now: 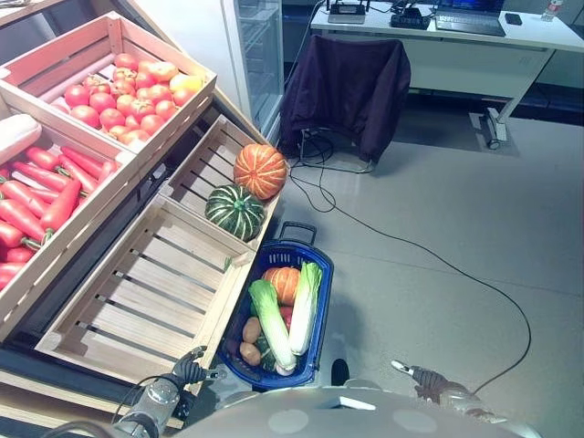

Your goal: Pick up fruits and vegetables into the basket

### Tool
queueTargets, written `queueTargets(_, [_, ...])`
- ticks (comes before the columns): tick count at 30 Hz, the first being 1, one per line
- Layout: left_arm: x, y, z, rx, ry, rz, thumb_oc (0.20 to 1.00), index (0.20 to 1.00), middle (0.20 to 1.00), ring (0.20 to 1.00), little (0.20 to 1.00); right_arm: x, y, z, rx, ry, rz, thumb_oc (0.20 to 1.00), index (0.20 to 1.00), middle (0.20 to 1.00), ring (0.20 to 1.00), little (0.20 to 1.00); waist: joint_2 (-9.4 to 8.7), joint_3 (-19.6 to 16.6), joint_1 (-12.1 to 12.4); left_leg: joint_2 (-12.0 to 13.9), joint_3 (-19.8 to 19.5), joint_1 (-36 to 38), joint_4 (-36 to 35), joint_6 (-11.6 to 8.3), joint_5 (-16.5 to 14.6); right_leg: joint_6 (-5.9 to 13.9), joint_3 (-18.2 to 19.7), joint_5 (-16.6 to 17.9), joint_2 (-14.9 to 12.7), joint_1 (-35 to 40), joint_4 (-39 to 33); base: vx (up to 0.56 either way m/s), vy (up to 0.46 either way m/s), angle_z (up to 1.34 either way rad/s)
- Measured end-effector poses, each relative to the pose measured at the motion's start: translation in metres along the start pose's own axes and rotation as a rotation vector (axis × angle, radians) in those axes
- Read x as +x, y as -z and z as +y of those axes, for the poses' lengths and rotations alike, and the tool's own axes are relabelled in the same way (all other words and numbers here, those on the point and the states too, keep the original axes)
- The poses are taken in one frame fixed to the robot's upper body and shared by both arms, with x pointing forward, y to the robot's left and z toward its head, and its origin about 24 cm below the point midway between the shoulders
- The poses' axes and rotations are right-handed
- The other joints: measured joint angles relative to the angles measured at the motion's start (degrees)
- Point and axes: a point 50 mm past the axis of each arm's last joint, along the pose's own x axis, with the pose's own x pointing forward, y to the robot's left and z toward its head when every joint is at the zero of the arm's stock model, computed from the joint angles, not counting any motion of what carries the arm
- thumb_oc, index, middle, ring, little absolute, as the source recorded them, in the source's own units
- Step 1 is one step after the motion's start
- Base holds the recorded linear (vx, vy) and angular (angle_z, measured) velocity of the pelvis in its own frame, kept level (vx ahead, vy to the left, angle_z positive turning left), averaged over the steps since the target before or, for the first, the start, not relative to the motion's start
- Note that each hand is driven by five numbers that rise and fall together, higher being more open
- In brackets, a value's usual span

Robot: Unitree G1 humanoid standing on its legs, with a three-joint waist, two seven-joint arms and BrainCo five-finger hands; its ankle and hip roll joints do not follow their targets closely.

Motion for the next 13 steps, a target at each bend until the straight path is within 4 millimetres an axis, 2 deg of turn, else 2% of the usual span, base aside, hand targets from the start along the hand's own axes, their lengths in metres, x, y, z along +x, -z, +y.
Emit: queueTargets(13, [-0.0002, 0.0041, 0.0006, -0.039, 0.009, 0.038, 1.0, 1.0, 1.0, 1.0, 1.0, 0.0, 0.0061, 0.0017, -0.026, -0.005, 0.037, 1.0, 1.0, 1.0, 1.0, 1.0, -0.06, -0.3, 0.1, 0.0, 0.2, 0.1, 0.0, 0.07, -0.1, -0.01, 0.4, 0.0, 0.0, 0.0, 0.0, 0.0, -0.001, 0.0])
